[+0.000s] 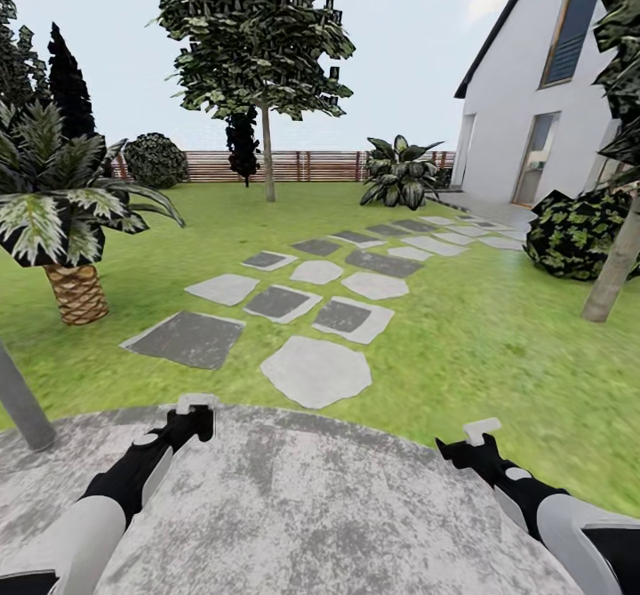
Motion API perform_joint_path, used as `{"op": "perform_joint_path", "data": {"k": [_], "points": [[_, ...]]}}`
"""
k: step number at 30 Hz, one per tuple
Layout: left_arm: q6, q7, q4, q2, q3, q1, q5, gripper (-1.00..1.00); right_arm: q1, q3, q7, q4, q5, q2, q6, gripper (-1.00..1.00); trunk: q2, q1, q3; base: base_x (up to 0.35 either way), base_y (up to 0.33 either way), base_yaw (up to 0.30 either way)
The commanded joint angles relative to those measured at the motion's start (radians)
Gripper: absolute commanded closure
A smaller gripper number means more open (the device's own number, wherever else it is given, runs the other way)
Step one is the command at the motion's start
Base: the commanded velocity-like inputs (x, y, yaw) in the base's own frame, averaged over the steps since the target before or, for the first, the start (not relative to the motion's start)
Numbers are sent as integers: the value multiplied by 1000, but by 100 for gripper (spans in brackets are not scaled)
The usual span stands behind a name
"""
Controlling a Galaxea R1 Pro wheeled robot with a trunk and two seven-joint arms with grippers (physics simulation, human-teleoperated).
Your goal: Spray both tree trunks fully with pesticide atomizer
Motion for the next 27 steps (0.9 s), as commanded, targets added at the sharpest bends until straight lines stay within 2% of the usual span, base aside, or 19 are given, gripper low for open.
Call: {"op": "perform_joint_path", "data": {"k": [1,3,4,6,10,13,15,16,17,19,23,26,27], "points": [[0,-2,2,11,-1,0,0,100,0,0,0,0,0,0,0,-100,0,0,0,345,13,0],[0,-16,10,27,-1,0,0,100,0,0,0,0,0,0,0,-100,0,0,0,345,39,0],[-1,-60,19,40,-1,0,0,100,0,0,0,0,0,0,0,-100,0,0,0,345,60,0],[-9,-228,29,81,-1,0,1,100,0,0,0,0,0,0,0,-100,0,0,0,345,77,0],[-36,-283,29,87,-1,0,2,100,0,3,5,-6,1,0,0,-100,0,0,0,345,94,0],[-98,-365,29,88,-1,0,3,100,0,4,22,-13,0,-1,-1,-100,0,0,0,345,103,0],[-116,-399,29,88,-1,0,3,100,0,4,39,-16,0,2,-1,-100,0,0,0,345,106,0],[-120,-406,29,87,-2,0,3,100,-1,4,42,-19,-1,7,-1,-100,0,0,0,345,107,0],[-128,-419,29,84,-2,0,3,100,-1,3,49,-38,-1,25,0,-100,0,0,0,345,108,0],[-132,-425,29,83,-2,0,3,100,-1,3,53,-61,-1,36,0,-100,0,0,0,345,108,0],[-135,-426,29,82,-1,0,4,100,-1,3,54,-81,-2,46,0,-100,0,0,0,345,109,0],[-136,-393,29,78,-2,0,24,100,-1,2,52,-87,-2,49,-2,-100,0,0,0,345,110,0],[-136,-384,29,73,-2,0,29,100,-1,2,50,-88,-2,59,-3,-100,0,0,0,345,112,0]]}}
